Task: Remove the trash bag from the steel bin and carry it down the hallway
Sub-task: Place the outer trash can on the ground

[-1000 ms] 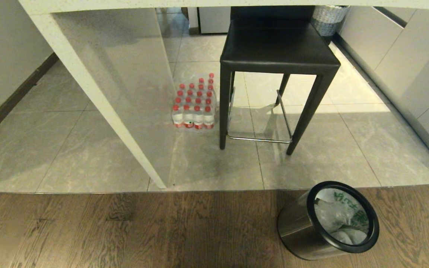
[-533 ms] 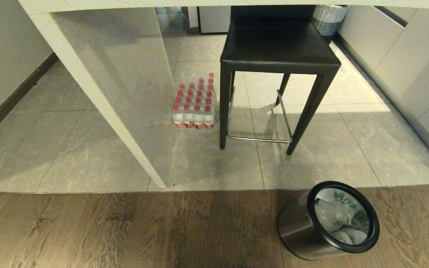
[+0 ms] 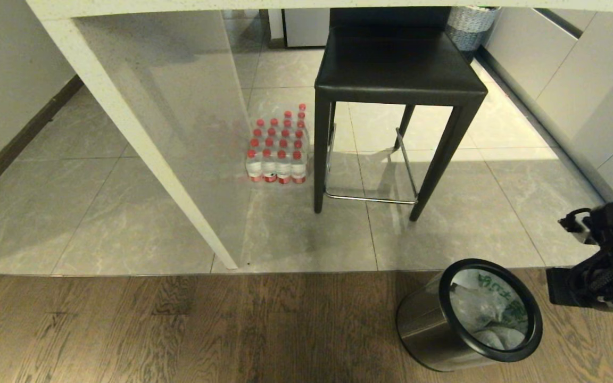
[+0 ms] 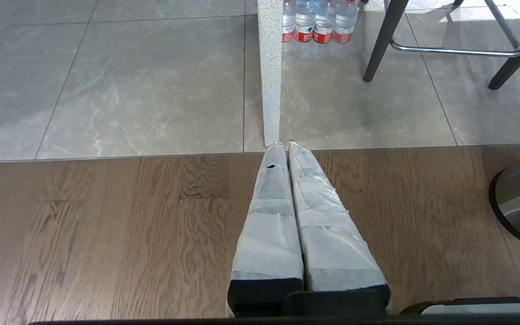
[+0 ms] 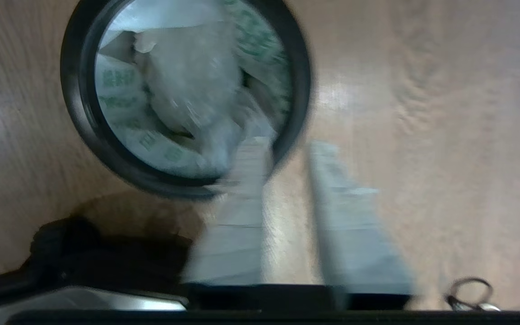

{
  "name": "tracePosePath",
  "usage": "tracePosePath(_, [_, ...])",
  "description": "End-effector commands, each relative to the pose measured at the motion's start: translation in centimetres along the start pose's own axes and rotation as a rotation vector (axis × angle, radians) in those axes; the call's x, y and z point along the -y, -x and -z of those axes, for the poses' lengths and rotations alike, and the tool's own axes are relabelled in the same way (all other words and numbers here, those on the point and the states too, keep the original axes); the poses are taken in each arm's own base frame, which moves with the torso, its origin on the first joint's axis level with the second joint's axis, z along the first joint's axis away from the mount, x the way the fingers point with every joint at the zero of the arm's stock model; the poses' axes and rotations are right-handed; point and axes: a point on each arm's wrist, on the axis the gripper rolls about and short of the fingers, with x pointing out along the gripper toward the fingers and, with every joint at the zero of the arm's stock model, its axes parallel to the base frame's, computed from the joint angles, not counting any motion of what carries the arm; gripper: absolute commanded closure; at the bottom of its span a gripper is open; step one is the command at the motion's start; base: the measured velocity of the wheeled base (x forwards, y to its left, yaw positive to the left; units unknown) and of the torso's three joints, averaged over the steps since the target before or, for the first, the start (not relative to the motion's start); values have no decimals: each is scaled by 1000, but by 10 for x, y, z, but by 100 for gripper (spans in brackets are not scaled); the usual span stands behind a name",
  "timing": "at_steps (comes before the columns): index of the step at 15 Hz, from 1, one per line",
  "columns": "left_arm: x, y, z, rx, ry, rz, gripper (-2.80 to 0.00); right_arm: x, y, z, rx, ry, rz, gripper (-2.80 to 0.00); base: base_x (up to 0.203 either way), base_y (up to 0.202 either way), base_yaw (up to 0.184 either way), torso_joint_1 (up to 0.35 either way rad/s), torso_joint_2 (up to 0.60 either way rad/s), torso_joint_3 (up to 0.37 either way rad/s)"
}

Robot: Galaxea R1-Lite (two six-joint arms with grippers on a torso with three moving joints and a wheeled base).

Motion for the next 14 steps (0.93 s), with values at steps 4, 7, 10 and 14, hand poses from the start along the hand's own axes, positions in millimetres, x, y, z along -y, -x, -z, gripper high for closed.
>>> tracePosePath(4, [0, 0, 0, 1, 1, 0, 0, -4, -64, -1, -118, -1, -4, -280, 0, 0, 0, 0, 0, 0])
tracePosePath(7, [0, 0, 0, 1, 1, 0, 0, 8, -81, -7, -128, -41, 39, -280, 0, 0, 0, 0, 0, 0])
tracePosePath(10, [0, 0, 0, 1, 1, 0, 0, 9, -106, -8, -163, -29, 139, -280, 0, 0, 0, 0, 0, 0])
tracePosePath(14, [0, 0, 0, 1, 1, 0, 0, 2, -148, -14, -157, -3, 182, -280, 0, 0, 0, 0, 0, 0])
